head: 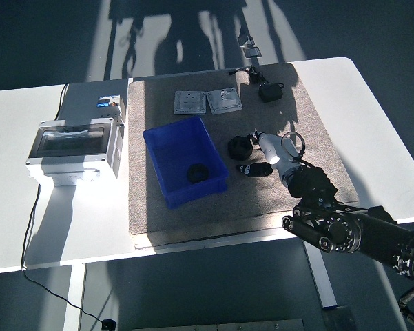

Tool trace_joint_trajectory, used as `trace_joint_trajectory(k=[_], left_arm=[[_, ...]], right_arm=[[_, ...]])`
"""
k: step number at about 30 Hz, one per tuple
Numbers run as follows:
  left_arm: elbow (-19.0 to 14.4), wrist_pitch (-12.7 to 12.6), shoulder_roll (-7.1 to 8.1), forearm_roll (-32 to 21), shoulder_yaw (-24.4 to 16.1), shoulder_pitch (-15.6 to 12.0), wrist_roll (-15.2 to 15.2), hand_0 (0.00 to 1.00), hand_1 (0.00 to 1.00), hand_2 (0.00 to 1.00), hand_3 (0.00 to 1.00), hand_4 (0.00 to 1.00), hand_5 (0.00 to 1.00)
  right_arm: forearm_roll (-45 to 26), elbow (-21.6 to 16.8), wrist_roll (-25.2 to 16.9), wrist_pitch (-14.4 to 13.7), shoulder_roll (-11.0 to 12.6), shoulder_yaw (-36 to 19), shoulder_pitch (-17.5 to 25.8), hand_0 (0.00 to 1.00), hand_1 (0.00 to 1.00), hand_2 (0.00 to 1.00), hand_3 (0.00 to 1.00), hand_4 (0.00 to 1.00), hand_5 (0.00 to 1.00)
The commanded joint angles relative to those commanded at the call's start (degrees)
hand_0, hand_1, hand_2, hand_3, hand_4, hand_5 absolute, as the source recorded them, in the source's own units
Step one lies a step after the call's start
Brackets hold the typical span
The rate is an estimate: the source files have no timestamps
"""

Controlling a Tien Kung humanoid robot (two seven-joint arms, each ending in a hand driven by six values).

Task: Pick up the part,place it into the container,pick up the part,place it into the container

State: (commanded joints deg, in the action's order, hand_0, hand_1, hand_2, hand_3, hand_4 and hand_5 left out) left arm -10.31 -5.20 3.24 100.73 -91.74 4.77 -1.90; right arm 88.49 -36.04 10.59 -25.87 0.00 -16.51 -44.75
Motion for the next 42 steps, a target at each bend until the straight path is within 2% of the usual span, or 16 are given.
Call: trace_joint_trajectory(k=[5,6,11,12,17,18,31,41,42], left_arm=[[0.0,0.0,0.01,0.1,-0.1,-0.1,0.0,0.685,0.643,0.61,0.543,0.408,0.5],[0.0,0.0,0.03,0.0,-0.1,-0.1,0.0,0.685,0.643,0.61,0.543,0.408,0.498],[0.0,0.0,0.08,0.2,-0.3,-0.1,0.1,0.685,0.643,0.61,0.543,0.408,0.498],[0.0,0.0,0.08,0.2,-0.3,-0.1,0.1,0.685,0.643,0.61,0.544,0.409,0.498],[0.0,0.0,0.08,0.4,-0.5,-0.1,0.1,0.685,0.643,0.61,0.544,0.409,0.498],[0.0,0.0,0.08,0.4,-0.5,-0.1,0.1,0.685,0.643,0.61,0.544,0.411,0.499],[0.0,-0.1,0.06,0.1,-0.4,-0.1,0.1,0.685,0.643,0.61,0.544,0.412,0.499],[0.0,-0.3,0.09,-0.2,-0.1,-0.3,0.0,0.685,0.643,0.609,0.543,0.412,0.499],[0.0,-0.3,0.09,-0.2,-0.1,-0.3,0.0,0.685,0.643,0.61,0.545,0.412,0.495]], right_arm=[[-0.4,-0.7,-0.1,0.1,0.0,-0.4,0.3,0.767,0.663,0.71,0.779,0.87,0.344],[-0.5,-0.9,-0.2,-0.1,0.0,-0.5,0.3,0.766,0.663,0.683,0.658,0.83,0.316],[-1.9,-2.0,-1.9,-1.3,0.0,-0.8,0.3,0.766,0.663,0.683,0.658,0.83,0.316],[-2.3,-2.2,-2.4,-1.5,0.0,-0.8,0.4,0.767,0.646,0.635,0.448,0.786,0.278],[-3.8,-3.2,-4.5,-2.3,0.0,-0.4,0.7,0.767,0.646,0.635,0.448,0.786,0.278],[-3.9,-3.4,-4.8,-2.4,0.0,-0.4,0.7,0.766,0.632,0.557,0.33,0.793,0.26],[-4.0,-3.4,-4.8,-2.8,0.0,-0.4,0.8,0.768,0.629,0.547,0.322,0.789,0.261],[-3.0,-3.6,-5.2,-6.2,0.0,-1.0,0.8,0.763,0.626,0.544,0.315,0.77,0.242],[-2.8,-3.7,-5.1,-6.3,0.0,-0.9,0.9,0.736,0.524,0.49,0.3,0.668,0.143]])
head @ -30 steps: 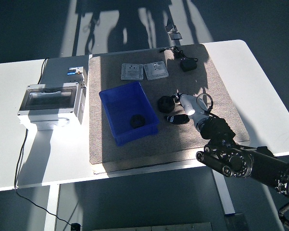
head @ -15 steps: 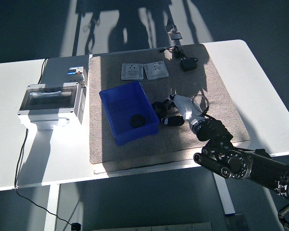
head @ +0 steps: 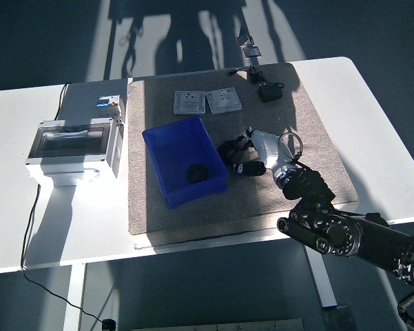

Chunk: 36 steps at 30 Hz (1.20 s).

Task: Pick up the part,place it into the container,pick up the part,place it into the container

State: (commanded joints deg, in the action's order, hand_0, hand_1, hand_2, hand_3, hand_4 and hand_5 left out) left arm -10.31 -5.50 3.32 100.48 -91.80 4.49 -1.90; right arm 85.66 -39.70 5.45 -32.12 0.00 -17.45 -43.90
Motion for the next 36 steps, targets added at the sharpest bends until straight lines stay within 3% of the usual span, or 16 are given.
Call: trace_joint_trajectory(k=[10,23,28,29,30,35,36], left_arm=[[0.0,-0.2,-0.1,-0.7,0.3,-0.3,-0.1,0.685,0.643,0.611,0.545,0.414,0.497],[0.0,-0.2,-0.04,-0.8,0.0,-0.7,-0.2,0.685,0.643,0.613,0.546,0.415,0.499],[0.0,-0.2,-0.08,-0.9,0.0,-0.6,-0.2,0.685,0.643,0.613,0.546,0.42,0.505],[0.0,-0.2,-0.08,-0.9,0.0,-0.6,-0.2,0.685,0.643,0.613,0.546,0.42,0.505],[0.0,-0.2,-0.09,-0.9,0.0,-0.6,-0.2,0.685,0.643,0.615,0.548,0.427,0.515],[0.0,-0.2,-0.05,-0.8,-0.2,-0.6,-0.1,0.685,0.643,0.615,0.548,0.427,0.515],[0.0,-0.2,-0.04,-0.8,-0.2,-0.5,-0.1,0.685,0.643,0.614,0.548,0.428,0.517]], right_arm=[[0.5,-1.0,-0.3,-1.3,0.1,-1.9,0.6,0.732,0.487,0.471,0.303,0.643,0.131],[0.6,-4.5,-2.2,-4.7,2.5,-10.6,2.9,0.729,0.507,0.476,0.308,0.611,0.132],[0.4,-4.8,-2.4,-3.9,2.8,-11.7,2.9,0.727,0.503,0.476,0.306,0.631,0.133],[0.7,-4.9,-2.2,-3.4,2.8,-11.9,2.9,0.727,0.503,0.476,0.306,0.631,0.133],[1.1,-5.1,-1.7,-2.6,2.8,-12.1,2.7,0.737,0.545,0.564,0.343,0.62,0.095],[4.0,-5.4,1.5,1.1,2.7,-11.8,1.1,0.737,0.545,0.564,0.343,0.62,0.095],[4.3,-5.4,2.0,1.6,2.6,-11.5,0.8,0.791,0.728,0.843,0.977,0.878,0.256]])
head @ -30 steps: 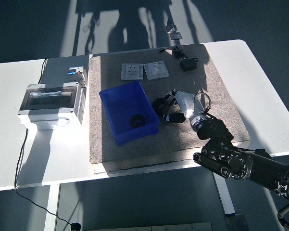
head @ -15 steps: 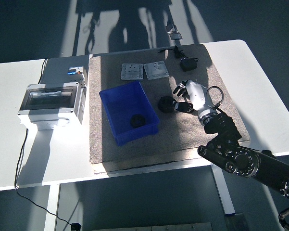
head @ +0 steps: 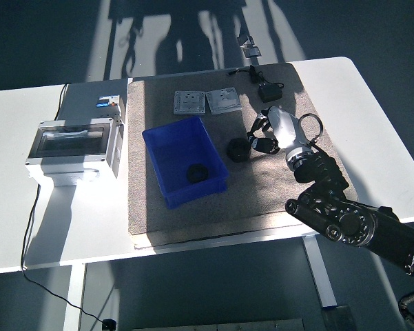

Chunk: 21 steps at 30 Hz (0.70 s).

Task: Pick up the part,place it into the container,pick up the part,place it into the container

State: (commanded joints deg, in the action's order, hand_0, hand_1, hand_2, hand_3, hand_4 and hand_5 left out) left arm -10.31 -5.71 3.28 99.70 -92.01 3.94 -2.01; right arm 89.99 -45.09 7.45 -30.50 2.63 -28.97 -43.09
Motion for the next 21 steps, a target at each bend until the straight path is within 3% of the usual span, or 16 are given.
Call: trace_joint_trajectory(k=[5,6,11,12,21], left_arm=[[0.0,-0.1,0.02,-0.1,0.0,0.0,0.0,0.685,0.643,0.614,0.548,0.428,0.517],[0.0,-0.1,0.02,-0.1,0.0,0.0,0.0,0.685,0.644,0.615,0.548,0.429,0.519],[0.0,-0.1,-0.01,-0.3,0.1,-0.1,0.0,0.685,0.644,0.615,0.548,0.429,0.519],[0.0,-0.2,-0.02,-0.4,0.2,-0.1,0.0,0.685,0.643,0.616,0.547,0.429,0.521],[0.0,-0.1,0.0,-0.4,0.2,0.0,0.0,0.685,0.644,0.617,0.548,0.429,0.521]], right_arm=[[1.6,0.4,1.9,2.5,-0.5,1.8,-1.4,0.791,0.728,0.843,0.977,0.878,0.256],[1.9,0.4,2.1,2.9,-0.6,2.1,-1.6,0.837,0.85,0.976,0.998,0.923,0.284],[3.3,0.3,3.0,4.3,-0.7,3.5,-2.3,0.837,0.85,0.976,0.998,0.923,0.284],[3.4,0.3,3.1,4.6,-0.7,3.7,-2.4,0.889,0.923,0.997,0.998,0.944,0.299],[2.9,2.1,3.7,6.3,-2.1,7.4,-3.0,0.898,0.935,0.985,0.998,0.953,0.307]])
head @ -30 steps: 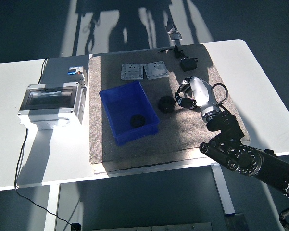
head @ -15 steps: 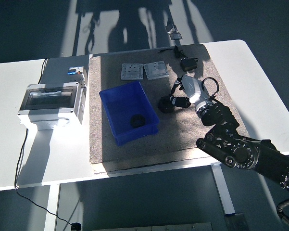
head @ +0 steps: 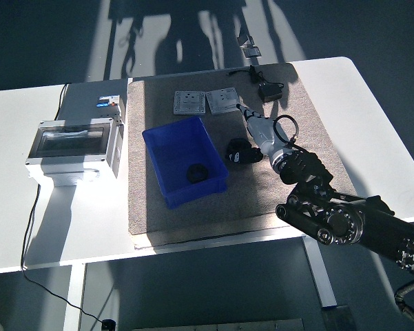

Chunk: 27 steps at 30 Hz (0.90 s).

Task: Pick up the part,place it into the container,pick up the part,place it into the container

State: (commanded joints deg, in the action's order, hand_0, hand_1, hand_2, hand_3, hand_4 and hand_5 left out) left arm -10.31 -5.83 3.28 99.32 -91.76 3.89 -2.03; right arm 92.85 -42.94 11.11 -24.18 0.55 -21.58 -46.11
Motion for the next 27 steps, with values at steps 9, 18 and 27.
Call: trace_joint_trajectory(k=[9,18,27], left_arm=[[0.0,0.1,-0.08,0.2,0.1,0.3,0.0,0.685,0.644,0.616,0.549,0.428,0.521],[0.0,0.2,-0.12,0.4,0.0,0.4,0.0,0.684,0.643,0.616,0.548,0.427,0.522],[0.0,0.2,-0.13,0.9,-0.2,0.4,0.0,0.684,0.643,0.618,0.549,0.426,0.526]], right_arm=[[-1.6,3.6,0.2,2.9,-0.6,2.9,0.4,0.899,0.884,0.892,0.998,0.926,0.289],[-1.9,3.5,1.5,4.5,-0.6,3.7,0.9,0.85,0.668,0.689,0.796,0.744,0.212],[-6.1,3.0,-2.6,0.9,-0.6,4.6,2.0,0.752,0.401,0.44,0.418,0.501,0.136]])
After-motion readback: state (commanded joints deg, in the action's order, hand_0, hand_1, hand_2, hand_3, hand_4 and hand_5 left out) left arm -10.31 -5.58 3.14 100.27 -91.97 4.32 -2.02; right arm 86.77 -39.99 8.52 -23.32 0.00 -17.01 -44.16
